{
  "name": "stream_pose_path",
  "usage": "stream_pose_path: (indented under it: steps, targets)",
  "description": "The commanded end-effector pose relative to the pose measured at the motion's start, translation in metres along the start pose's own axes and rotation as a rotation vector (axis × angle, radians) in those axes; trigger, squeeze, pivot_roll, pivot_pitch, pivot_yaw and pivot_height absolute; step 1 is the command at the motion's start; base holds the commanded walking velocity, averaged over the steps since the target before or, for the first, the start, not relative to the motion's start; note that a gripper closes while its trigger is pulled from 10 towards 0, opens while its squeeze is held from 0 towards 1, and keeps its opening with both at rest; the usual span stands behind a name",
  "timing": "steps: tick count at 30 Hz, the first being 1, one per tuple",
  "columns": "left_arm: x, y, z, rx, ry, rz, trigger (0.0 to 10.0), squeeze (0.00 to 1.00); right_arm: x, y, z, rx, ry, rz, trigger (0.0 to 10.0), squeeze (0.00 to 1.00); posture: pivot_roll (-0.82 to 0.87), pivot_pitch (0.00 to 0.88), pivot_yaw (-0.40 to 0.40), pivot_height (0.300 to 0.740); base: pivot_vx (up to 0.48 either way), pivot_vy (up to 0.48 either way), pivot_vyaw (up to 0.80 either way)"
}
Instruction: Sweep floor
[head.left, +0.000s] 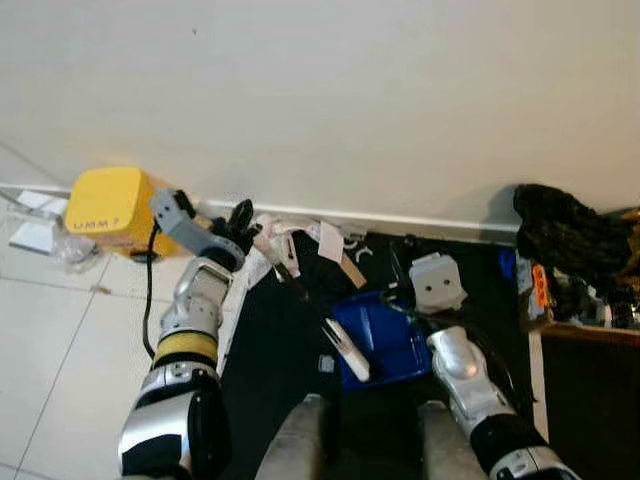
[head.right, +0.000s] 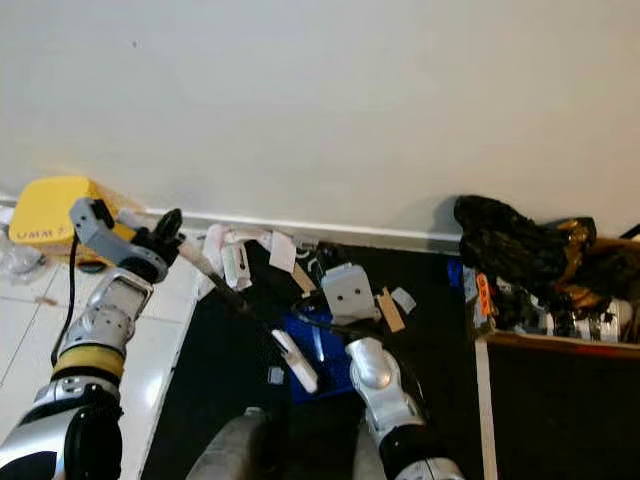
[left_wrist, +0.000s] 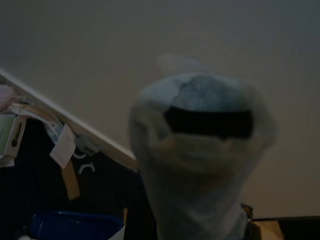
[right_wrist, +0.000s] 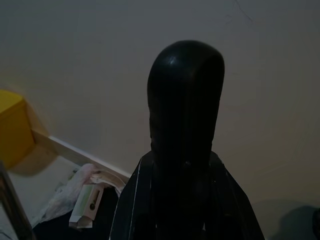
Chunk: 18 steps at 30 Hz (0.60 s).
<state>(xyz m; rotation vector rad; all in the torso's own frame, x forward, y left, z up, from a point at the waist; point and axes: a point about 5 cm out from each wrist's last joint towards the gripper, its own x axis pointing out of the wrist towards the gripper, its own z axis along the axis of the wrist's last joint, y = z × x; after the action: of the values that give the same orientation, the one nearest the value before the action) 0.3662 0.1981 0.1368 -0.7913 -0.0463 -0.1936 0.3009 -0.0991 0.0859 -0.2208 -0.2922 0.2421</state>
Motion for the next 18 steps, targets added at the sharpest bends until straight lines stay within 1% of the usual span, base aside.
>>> stream_pose_path:
  steps: [1,2,3,4,5,6,7,8,9,10,11,12,13,16,18]
  targets:
    - [0.0,-0.001,0.022,-0.03,-0.066,-0.017,10.0,0.0,-0.019,0.009,-0.022,0.026,0.131,0.038,10.0,0.0,0.1,0.386,0.141,0.74,0.0,0.0,0.0]
    - [0.0,-0.011,0.065,-0.043,-0.133,-0.075,10.0,0.0,-0.027,0.005,-0.03,0.047,0.17,0.017,10.0,0.0,0.13,0.376,0.143,0.74,0.0,0.0,0.0]
    - [-0.002,-0.013,0.078,-0.016,-0.132,-0.092,10.0,0.0,-0.03,0.004,-0.033,0.052,0.183,0.011,10.0,0.0,0.14,0.374,0.144,0.74,0.0,0.0,0.0]
    - [-0.004,-0.013,0.083,0.006,-0.124,-0.099,10.0,0.0,-0.031,0.003,-0.034,0.053,0.189,0.01,10.0,0.0,0.14,0.373,0.144,0.74,0.0,0.0,0.0]
    - [-0.004,-0.013,0.083,0.006,-0.124,-0.099,10.0,0.0,-0.031,0.003,-0.034,0.053,0.189,0.01,10.0,0.0,0.14,0.373,0.144,0.74,0.0,0.0,0.0]
    - [-0.01,-0.008,0.086,0.141,-0.052,-0.112,10.0,0.0,-0.033,0.002,-0.036,0.056,0.202,0.001,10.0,0.0,0.14,0.372,0.145,0.74,0.0,0.0,0.0]
    - [-0.014,-0.005,0.087,0.195,-0.018,-0.114,10.0,0.0,-0.033,0.002,-0.037,0.056,0.205,0.0,10.0,0.0,0.15,0.372,0.15,0.74,0.0,0.0,0.0]
    - [-0.014,-0.005,0.087,0.195,-0.018,-0.114,10.0,0.0,-0.033,0.002,-0.037,0.056,0.205,0.0,10.0,0.0,0.15,0.372,0.15,0.74,0.0,0.0,0.0]
    - [-0.017,-0.002,0.088,0.231,0.016,-0.109,10.0,0.0,-0.033,0.002,-0.037,0.056,0.207,-0.001,10.0,0.0,0.15,0.372,0.15,0.74,0.0,0.0,0.0]
    - [-0.027,0.009,0.092,0.322,0.072,-0.098,10.0,0.0,-0.032,0.002,-0.036,0.058,0.203,-0.005,10.0,0.0,0.16,0.374,0.153,0.74,0.0,0.0,0.0]
    - [-0.029,0.012,0.093,0.348,0.089,-0.095,10.0,0.0,-0.032,0.002,-0.036,0.06,0.201,-0.007,10.0,0.0,0.16,0.374,0.153,0.74,0.0,0.0,0.0]
    - [-0.029,0.012,0.093,0.348,0.089,-0.095,10.0,0.0,-0.032,0.002,-0.036,0.06,0.201,-0.007,10.0,0.0,0.16,0.374,0.153,0.74,0.0,0.0,0.0]
    - [-0.032,0.015,0.095,0.383,0.098,-0.099,10.0,0.0,-0.031,0.002,-0.035,0.061,0.199,-0.009,10.0,0.0,0.16,0.375,0.154,0.74,0.0,0.0,0.0]
    - [-0.034,0.02,0.093,0.433,0.091,-0.101,10.0,0.0,-0.028,0.001,-0.033,0.073,0.192,-0.017,10.0,0.0,0.16,0.379,0.149,0.74,0.0,0.0,0.0]
    - [-0.035,0.021,0.092,0.437,0.09,-0.103,10.0,0.0,-0.028,0.001,-0.033,0.082,0.191,-0.021,10.0,0.0,0.16,0.38,0.148,0.74,0.0,0.0,0.0]
